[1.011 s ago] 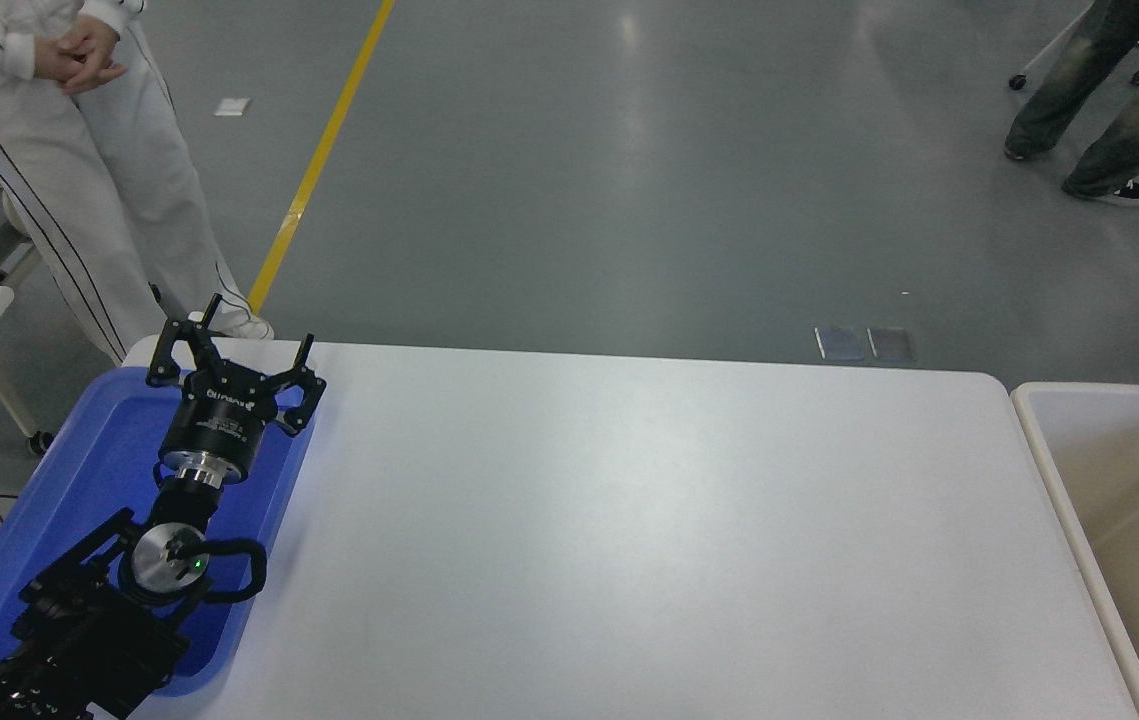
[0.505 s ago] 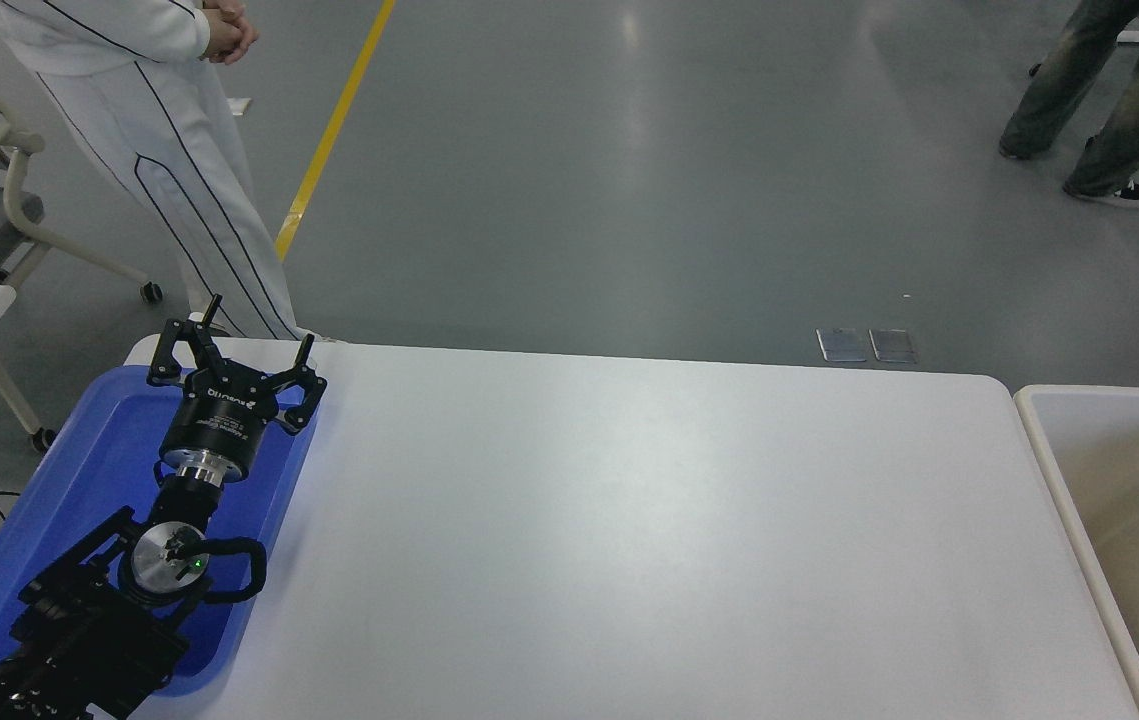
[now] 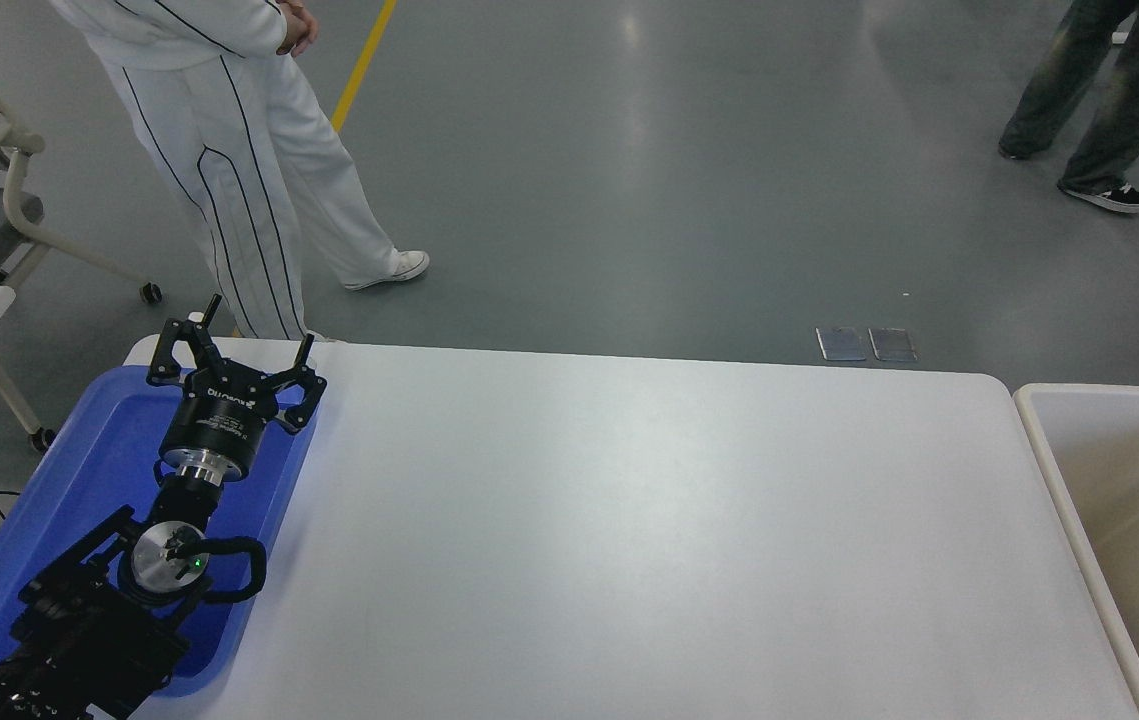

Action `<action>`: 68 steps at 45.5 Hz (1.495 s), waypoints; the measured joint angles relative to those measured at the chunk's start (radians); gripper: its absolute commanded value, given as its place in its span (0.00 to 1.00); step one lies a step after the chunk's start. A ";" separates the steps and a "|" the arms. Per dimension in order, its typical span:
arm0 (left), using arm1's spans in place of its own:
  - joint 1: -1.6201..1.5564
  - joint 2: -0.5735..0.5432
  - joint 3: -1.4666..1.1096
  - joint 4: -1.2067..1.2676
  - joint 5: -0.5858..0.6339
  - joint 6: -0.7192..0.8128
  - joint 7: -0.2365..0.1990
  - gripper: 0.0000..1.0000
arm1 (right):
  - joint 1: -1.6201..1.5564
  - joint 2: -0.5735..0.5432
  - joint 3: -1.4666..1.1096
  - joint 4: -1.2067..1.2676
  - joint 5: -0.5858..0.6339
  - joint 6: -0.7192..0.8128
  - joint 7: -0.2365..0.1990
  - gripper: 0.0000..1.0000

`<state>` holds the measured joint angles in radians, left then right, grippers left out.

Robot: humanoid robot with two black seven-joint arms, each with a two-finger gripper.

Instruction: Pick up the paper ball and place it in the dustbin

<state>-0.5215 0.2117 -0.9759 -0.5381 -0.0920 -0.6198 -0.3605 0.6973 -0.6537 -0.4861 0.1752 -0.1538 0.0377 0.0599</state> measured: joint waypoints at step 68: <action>0.000 0.000 0.000 0.000 0.000 0.000 0.000 1.00 | -0.008 0.039 0.075 0.006 0.000 -0.114 0.002 0.99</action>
<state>-0.5215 0.2117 -0.9760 -0.5381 -0.0921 -0.6197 -0.3605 0.6893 -0.6143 -0.4111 0.1817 -0.1534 -0.0764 0.0614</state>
